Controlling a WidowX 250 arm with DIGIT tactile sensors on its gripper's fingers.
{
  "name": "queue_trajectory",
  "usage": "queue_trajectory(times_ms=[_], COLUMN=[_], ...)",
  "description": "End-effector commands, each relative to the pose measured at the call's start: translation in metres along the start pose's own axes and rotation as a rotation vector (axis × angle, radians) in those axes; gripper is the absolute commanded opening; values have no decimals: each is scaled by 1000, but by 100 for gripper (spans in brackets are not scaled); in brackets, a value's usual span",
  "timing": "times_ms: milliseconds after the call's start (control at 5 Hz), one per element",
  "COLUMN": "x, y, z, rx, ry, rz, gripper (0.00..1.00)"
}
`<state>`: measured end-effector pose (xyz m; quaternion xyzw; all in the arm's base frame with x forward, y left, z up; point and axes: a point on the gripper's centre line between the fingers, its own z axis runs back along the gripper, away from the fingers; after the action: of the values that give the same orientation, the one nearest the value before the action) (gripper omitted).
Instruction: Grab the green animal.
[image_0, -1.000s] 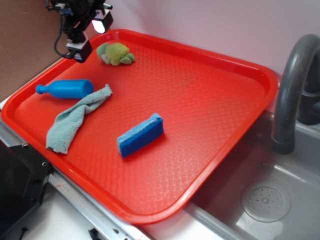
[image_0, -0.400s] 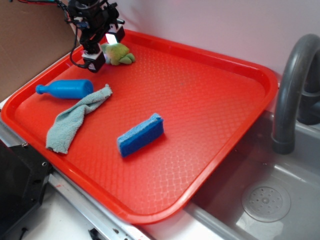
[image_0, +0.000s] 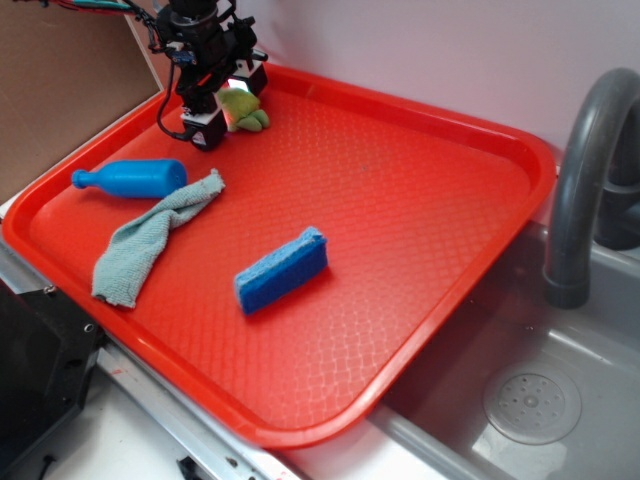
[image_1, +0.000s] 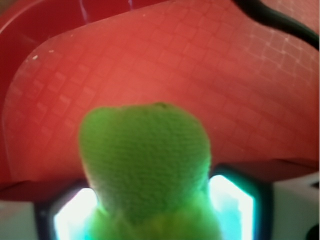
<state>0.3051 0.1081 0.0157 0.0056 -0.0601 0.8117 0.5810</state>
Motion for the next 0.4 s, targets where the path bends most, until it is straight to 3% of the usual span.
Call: queue_trajectory(times_ms=[0,200], x=[4,0], y=[17,24], z=[33,78], rx=[-3,-69], ry=[-87,-9], rz=[-122,-361], gripper=[0,0])
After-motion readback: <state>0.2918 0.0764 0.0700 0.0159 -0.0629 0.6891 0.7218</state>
